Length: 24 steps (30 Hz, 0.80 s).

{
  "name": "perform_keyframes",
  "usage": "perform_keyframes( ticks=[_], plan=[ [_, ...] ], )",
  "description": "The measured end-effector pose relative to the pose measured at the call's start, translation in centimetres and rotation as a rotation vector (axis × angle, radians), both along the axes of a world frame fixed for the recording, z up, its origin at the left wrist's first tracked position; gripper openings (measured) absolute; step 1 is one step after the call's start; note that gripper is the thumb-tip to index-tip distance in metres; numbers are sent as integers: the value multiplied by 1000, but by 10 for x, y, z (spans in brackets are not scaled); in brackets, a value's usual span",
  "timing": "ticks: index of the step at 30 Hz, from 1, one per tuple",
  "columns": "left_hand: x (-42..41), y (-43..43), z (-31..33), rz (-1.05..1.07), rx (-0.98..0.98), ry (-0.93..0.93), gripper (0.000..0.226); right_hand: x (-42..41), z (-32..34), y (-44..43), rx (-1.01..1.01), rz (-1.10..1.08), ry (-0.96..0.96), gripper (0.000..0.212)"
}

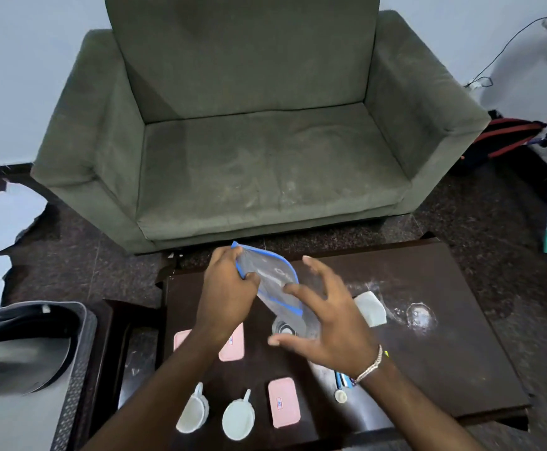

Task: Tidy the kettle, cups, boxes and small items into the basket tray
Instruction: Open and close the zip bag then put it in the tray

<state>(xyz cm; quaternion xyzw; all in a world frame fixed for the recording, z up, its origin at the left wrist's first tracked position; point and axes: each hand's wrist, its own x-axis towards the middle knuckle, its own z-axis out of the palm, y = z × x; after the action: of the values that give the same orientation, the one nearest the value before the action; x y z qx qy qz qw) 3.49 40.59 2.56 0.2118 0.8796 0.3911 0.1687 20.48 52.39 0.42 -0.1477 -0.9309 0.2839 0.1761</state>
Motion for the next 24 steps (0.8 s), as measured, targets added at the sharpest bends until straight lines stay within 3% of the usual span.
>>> perform_keyframes(
  ticks=[2, 4, 6, 7, 10, 13, 15, 17, 20, 24],
  plan=[
    [-3, 1, 4, 63, 28, -79, 54, -15, 4, -4, 48, -32, -79, 37],
    [-7, -3, 8, 102, 120, -133, 43, -26, 10, 1, -70, -61, -13, 11],
    [-11, -13, 10, 150, 281, -159, 26, -33, 20, 16, -234, -130, 75, 8],
    [-14, -19, 10, 174, 340, -158, 29, -35, 27, 26, -318, -158, 101, 12],
    [-27, -36, 4, 139, 363, -218, 67, -38, 51, 58, -565, -87, 127, 21],
    [-34, -39, -1, -91, 362, -393, 109, -40, 73, 87, -849, 0, 188, 21],
    [-31, -29, 0, -200, 437, -505, 113, -42, 83, 100, -1014, 17, 217, 21],
    [-25, -13, 3, -181, 546, -543, 96, -44, 86, 107, -1126, 31, 283, 39],
    [-17, 5, 5, -108, 657, -530, 80, -41, 68, 96, -1259, -76, 386, 92],
    [-5, 15, -6, -112, 679, -512, 92, -26, 23, 73, -1147, -216, 336, 111]
  ],
)
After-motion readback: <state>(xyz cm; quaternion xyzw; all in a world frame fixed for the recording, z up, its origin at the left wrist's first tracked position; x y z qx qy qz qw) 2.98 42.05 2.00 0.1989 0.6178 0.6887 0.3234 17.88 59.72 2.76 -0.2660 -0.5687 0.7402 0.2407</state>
